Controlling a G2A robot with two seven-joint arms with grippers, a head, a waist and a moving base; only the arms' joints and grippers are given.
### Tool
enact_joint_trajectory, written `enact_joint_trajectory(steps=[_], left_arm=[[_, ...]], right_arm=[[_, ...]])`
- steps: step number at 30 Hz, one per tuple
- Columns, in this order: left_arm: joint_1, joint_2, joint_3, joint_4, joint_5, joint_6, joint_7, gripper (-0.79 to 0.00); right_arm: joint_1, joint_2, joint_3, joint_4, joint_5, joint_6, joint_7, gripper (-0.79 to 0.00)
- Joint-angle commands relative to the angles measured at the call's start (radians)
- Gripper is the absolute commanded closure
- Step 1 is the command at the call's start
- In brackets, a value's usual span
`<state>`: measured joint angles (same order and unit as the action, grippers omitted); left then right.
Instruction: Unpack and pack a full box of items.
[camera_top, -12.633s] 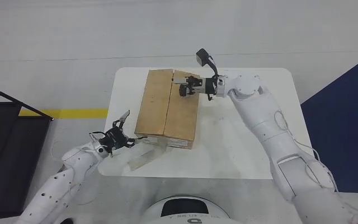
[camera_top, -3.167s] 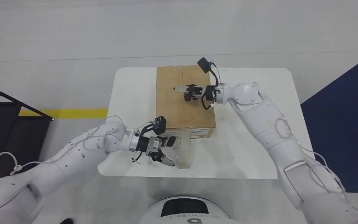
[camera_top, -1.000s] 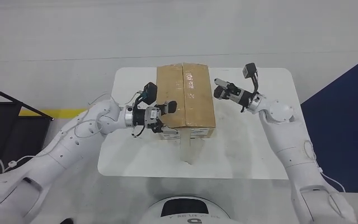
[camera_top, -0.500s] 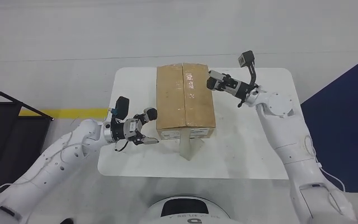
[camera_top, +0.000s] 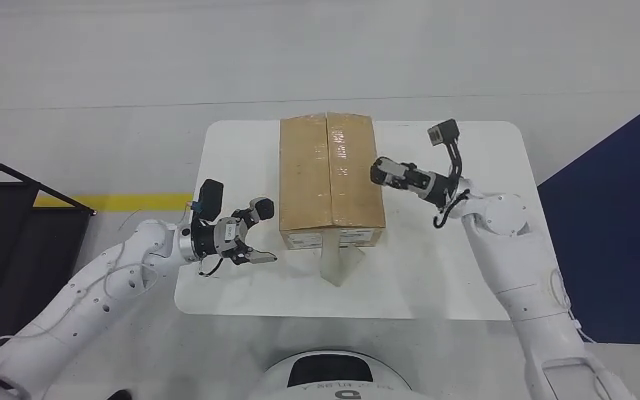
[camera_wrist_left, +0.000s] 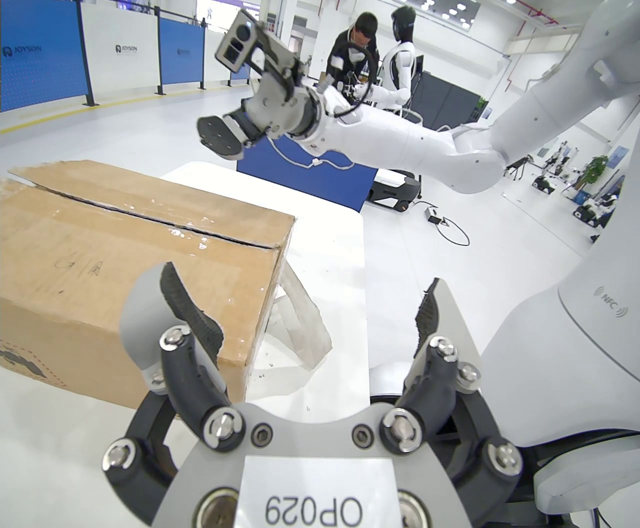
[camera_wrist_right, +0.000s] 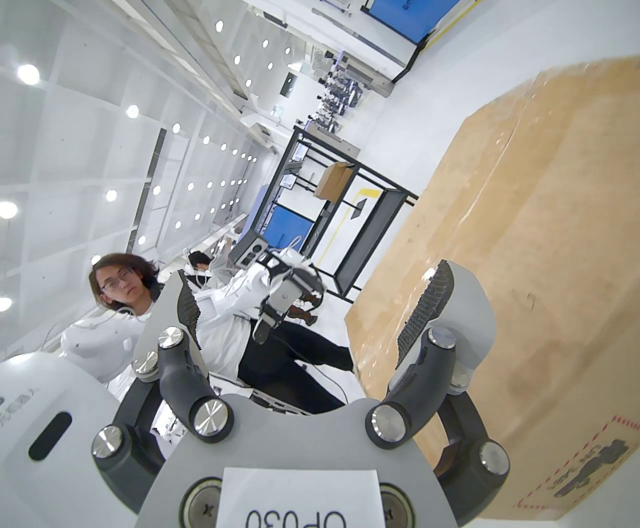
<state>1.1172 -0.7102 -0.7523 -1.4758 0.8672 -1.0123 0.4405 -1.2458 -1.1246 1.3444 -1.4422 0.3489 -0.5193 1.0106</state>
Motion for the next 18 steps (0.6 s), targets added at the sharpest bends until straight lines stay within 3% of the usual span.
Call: enact_joint_trajectory(steps=[1, 4, 8, 18], left_arm=[[0.000, 0.000, 0.000, 0.000, 0.000, 0.000, 0.000, -0.785], [0.000, 0.000, 0.000, 0.000, 0.000, 0.000, 0.000, -0.785], [0.000, 0.000, 0.000, 0.000, 0.000, 0.000, 0.000, -0.785], [0.000, 0.000, 0.000, 0.000, 0.000, 0.000, 0.000, -0.785]], right_arm=[[-0.069, 0.010, 0.035, -0.023, 0.038, -0.025, 0.053, -0.785], [-0.134, 0.022, 0.059, -0.049, 0.039, -0.035, 0.121, -0.785], [-0.177, 0.028, 0.043, -0.071, -0.063, -0.026, 0.123, -0.785], [-0.155, 0.012, -0.087, 0.009, -0.163, -0.036, 0.029, -0.785]])
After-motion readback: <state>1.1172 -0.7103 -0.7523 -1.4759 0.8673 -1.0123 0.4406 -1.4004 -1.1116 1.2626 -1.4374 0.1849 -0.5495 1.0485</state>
